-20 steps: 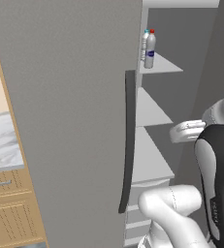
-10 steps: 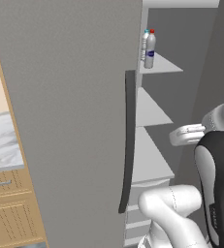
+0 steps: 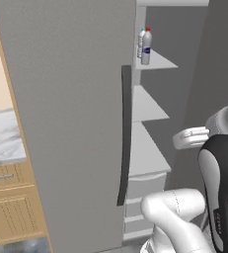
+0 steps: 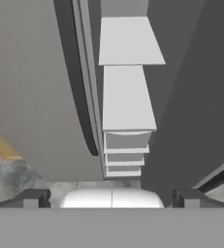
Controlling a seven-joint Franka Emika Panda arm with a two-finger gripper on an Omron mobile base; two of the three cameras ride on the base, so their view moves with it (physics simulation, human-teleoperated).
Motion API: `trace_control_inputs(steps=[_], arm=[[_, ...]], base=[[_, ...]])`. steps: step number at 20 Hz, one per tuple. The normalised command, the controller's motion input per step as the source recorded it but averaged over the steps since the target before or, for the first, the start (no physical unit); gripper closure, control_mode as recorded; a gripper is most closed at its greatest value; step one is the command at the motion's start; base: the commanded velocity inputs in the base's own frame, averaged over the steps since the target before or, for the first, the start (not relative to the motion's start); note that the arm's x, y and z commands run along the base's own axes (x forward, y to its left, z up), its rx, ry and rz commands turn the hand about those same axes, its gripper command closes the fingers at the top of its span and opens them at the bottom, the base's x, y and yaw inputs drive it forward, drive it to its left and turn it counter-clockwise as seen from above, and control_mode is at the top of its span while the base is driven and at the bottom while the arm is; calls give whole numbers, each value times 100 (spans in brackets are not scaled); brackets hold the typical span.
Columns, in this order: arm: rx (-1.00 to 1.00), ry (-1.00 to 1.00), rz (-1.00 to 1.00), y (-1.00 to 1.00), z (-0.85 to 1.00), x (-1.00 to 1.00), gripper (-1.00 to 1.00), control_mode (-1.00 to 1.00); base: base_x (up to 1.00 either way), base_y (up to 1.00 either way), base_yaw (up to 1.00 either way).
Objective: Take the bottled waters from the counter and place them in the freezer to freeze. Close the freezer door after placing the bottles.
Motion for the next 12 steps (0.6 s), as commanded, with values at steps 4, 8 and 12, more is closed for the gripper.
trace_control_inputs(steps=[4,8,12], arm=[[0,0,0,0,0,0,-100,100],[0,0,0,0,0,0,-100,100],[0,0,0,0,0,0,-100,100]], base=[[-48,0,-1],[-54,0,0],[-59,0,-2]])
